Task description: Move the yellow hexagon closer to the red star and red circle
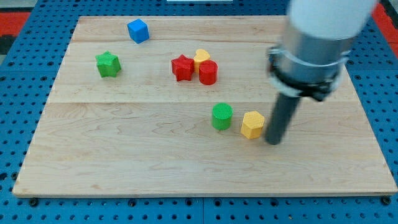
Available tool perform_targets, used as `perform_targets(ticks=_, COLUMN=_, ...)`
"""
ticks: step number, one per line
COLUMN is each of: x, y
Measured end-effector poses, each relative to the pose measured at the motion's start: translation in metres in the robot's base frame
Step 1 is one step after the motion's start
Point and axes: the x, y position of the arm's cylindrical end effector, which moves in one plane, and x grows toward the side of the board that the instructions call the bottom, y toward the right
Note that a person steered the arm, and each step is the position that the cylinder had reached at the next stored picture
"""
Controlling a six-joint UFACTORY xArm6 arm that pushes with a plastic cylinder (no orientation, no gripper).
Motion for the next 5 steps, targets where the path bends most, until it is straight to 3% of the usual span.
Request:
perform_targets(ticks=1, x=-0.025, y=-0.034)
perform_targets(ticks=2, x=-0.061, y=-0.014)
perform_targets(ticks=4, x=-0.074, y=0.013)
perform_targets(ticks=5, x=-0.091, y=-0.011)
